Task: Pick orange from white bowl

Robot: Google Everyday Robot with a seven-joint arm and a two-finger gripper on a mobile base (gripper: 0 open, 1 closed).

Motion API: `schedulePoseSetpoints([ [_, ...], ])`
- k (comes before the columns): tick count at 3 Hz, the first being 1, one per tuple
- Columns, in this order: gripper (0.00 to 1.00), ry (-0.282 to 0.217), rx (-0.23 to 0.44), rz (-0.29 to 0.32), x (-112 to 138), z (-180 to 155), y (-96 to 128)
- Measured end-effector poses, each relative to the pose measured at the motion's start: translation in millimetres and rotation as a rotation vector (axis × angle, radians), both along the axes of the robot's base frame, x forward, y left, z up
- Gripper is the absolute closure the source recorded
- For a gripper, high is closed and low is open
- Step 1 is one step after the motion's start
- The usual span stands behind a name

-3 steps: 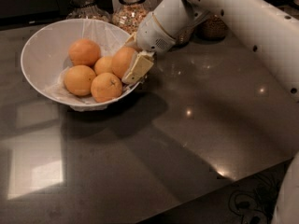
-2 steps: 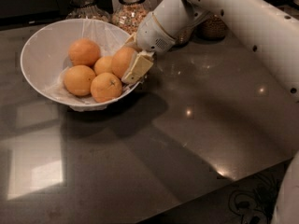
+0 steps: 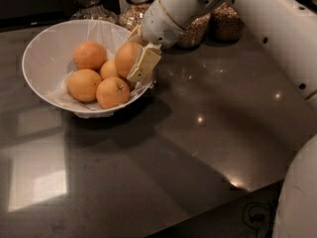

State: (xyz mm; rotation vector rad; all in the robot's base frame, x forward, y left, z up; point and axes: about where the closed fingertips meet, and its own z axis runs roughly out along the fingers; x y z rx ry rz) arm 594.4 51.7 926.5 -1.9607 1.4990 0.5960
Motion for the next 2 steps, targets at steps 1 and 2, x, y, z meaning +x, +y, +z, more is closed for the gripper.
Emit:
schedulePoseSetpoints([
  [1,1.00,-0.030,0.075,0.048,6,24,3],
  [2,1.00,-0.065,0.152,0.099,8,46,12],
])
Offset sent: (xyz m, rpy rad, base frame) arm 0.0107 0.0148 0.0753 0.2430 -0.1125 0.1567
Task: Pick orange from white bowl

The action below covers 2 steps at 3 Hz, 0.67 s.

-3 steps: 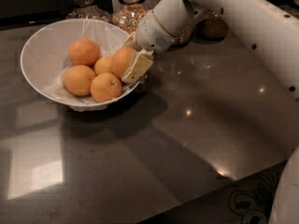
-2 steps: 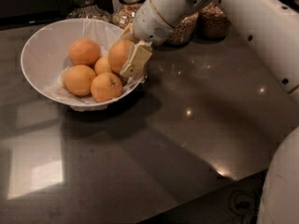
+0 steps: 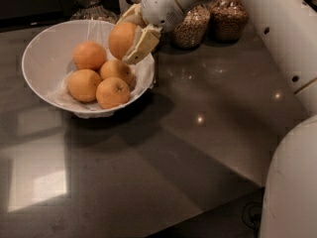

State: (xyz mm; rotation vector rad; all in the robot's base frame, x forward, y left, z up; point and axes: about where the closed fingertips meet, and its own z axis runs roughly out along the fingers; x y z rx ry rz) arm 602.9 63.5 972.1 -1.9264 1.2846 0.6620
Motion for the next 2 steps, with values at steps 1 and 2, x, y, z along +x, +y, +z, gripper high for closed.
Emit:
schedulePoseSetpoints([
  [1,1.00,-0.018,0.093,0.028,1.3,9.3,2.7],
  [2,1.00,-0.018,0.093,0.028,1.3,9.3,2.7],
])
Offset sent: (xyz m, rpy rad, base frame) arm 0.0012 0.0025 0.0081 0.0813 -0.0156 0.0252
